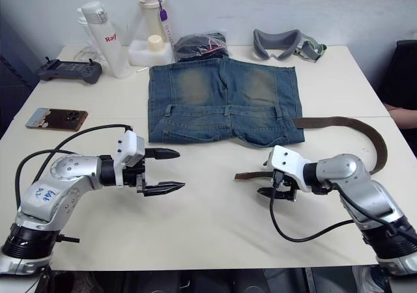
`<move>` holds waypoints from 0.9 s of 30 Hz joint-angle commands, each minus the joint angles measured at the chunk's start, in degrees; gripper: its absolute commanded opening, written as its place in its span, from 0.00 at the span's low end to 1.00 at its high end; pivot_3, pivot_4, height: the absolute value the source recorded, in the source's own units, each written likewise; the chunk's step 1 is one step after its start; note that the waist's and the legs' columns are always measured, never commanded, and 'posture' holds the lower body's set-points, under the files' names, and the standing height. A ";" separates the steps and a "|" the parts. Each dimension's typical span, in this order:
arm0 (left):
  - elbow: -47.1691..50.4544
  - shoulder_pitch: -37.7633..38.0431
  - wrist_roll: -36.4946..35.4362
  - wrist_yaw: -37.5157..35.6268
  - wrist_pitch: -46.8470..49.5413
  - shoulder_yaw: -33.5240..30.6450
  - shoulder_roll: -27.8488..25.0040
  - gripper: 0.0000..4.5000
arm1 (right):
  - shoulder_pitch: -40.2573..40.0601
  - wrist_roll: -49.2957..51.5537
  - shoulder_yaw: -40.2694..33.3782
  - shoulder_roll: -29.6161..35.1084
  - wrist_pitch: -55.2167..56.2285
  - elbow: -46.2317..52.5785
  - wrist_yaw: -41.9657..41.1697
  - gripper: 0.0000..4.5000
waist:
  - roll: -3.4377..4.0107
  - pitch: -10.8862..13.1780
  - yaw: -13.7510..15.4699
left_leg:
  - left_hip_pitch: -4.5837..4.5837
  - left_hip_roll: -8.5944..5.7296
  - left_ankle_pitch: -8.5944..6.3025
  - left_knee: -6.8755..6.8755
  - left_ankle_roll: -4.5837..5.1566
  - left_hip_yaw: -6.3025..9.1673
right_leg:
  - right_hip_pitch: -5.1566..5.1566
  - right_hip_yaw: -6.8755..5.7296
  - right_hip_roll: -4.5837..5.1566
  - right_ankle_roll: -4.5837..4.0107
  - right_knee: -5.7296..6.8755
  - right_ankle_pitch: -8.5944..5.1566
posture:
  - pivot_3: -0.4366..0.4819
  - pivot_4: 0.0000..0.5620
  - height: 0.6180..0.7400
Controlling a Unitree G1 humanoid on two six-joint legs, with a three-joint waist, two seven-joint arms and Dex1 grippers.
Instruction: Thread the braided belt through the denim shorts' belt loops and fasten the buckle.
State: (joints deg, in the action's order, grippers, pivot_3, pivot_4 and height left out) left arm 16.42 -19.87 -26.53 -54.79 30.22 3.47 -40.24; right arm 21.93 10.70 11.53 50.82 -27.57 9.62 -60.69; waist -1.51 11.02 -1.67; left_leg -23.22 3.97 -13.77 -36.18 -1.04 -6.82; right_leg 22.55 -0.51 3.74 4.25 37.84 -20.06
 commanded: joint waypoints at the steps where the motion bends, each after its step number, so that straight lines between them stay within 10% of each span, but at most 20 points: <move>1: -1.25 -2.85 1.04 1.22 -2.52 0.68 3.03 1.00 | 1.79 -0.19 -0.08 -1.05 2.75 -1.11 -1.56 0.50 | -0.01 0.00 0.07 | 0.00 -0.02 0.00 0.00 0.00 0.01 | 0.00 -0.02 -0.08 0.00 0.00 0.00 | 0.48 0.27 0.91; 6: -3.18 -5.88 -1.14 0.37 -2.78 0.49 7.23 1.00 | 4.02 4.13 -1.84 -2.72 2.29 -0.77 -5.33 0.01 | -0.01 0.00 0.06 | -0.01 -0.03 0.00 -0.05 0.01 0.01 | -0.01 -0.02 -0.17 0.02 0.03 0.01 | 0.48 0.27 0.91; 19: -8.54 -12.21 -0.72 2.12 -1.97 5.70 19.89 1.00 | 7.63 23.98 -11.23 -2.89 -15.27 8.80 -7.37 0.01 | -0.02 0.01 0.16 | -0.03 0.00 -0.11 -0.16 0.20 0.05 | -0.07 -0.02 -0.12 0.06 0.05 0.03 | 0.48 0.27 0.91; 27: -8.00 -12.14 1.47 -0.07 -1.78 8.80 19.46 0.36 | 7.20 24.50 -11.93 -2.25 -17.05 10.16 -4.87 0.00 | -0.01 0.01 0.02 | -0.02 0.09 -0.09 -0.20 0.16 0.05 | -0.06 0.01 -0.15 0.06 0.06 0.04 | 0.48 0.27 0.91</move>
State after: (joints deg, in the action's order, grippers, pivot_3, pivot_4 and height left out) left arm 7.43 -31.77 -26.15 -54.10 29.44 11.43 -20.47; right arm 28.91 33.95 1.85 47.59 -44.73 17.72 -65.79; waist -1.53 11.03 -1.65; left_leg -23.25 4.06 -13.86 -36.38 -0.88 -6.77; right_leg 22.49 -0.49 3.59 4.32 37.89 -20.02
